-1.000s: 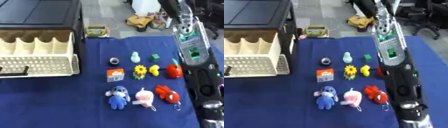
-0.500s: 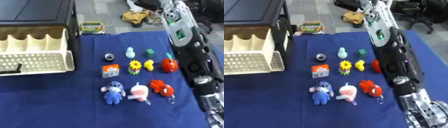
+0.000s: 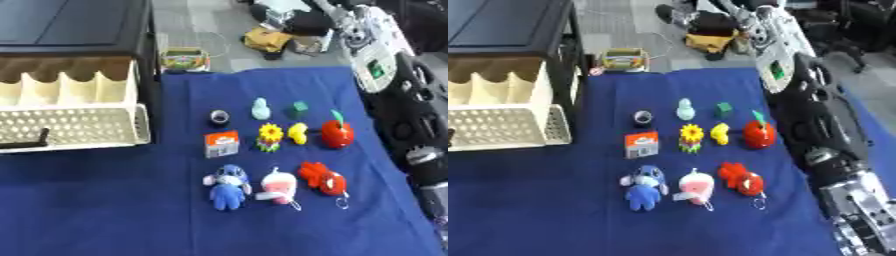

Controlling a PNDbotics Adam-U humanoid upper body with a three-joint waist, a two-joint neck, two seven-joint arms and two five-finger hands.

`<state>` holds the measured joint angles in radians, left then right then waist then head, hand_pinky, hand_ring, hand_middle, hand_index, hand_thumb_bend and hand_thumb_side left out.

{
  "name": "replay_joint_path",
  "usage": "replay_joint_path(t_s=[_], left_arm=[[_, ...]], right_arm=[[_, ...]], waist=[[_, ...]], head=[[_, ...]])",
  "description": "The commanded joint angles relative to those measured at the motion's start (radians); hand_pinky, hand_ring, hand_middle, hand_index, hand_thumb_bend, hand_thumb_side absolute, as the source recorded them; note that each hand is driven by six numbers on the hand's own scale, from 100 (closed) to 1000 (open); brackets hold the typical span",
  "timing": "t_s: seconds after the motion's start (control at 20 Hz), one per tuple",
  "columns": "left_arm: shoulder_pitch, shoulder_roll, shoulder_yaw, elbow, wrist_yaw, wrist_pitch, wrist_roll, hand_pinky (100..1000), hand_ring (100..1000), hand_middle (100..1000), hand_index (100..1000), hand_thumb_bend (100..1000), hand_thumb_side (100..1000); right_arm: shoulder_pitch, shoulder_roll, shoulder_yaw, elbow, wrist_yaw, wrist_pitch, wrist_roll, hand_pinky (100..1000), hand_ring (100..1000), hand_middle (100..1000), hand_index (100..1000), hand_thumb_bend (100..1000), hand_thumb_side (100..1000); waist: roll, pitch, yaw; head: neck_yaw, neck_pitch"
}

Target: Pick up objects from table and place into drawer.

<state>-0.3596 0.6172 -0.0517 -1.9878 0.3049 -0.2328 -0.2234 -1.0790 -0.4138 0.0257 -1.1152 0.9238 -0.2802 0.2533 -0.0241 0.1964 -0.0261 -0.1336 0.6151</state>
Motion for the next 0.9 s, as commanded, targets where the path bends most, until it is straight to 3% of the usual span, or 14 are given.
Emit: replay_joint_path(t_s=[0.05, 0.4, 0.7, 0.9], left_arm=[[-0.013, 0.008, 0.018, -0.012, 0.031, 0.025, -0.007, 100, 100, 100, 757, 132, 1000], [-0.014, 0.014, 0.026, -0.012, 0.055, 0.038, -0.002, 100, 100, 100, 750, 141, 1000], [-0.014, 0.013, 0.032, -0.012, 0.059, 0.047, 0.006, 100, 100, 100, 742, 153, 1000], [-0.015, 0.013, 0.037, -0.012, 0.064, 0.053, 0.016, 100, 100, 100, 741, 161, 1000]], right_arm=[[-0.006, -0.045, -0.001, -0.005, 0.011, -0.023, 0.04, 760, 812, 757, 911, 530, 1000], [0.036, -0.077, 0.003, -0.021, -0.025, -0.038, 0.086, 749, 800, 732, 881, 557, 1000], [0.077, -0.106, 0.016, -0.043, -0.034, -0.045, 0.075, 743, 795, 721, 859, 581, 1000], [0.099, -0.114, 0.02, -0.046, -0.034, -0.051, 0.062, 743, 794, 714, 856, 594, 1000]], waist=[[0.003, -0.023, -0.005], [0.001, -0.027, -0.033], [-0.001, -0.024, -0.059], [0.001, -0.024, -0.079]], head=[[0.006, 0.009], [0.019, 0.012], [0.049, 0.012], [0.076, 0.031]])
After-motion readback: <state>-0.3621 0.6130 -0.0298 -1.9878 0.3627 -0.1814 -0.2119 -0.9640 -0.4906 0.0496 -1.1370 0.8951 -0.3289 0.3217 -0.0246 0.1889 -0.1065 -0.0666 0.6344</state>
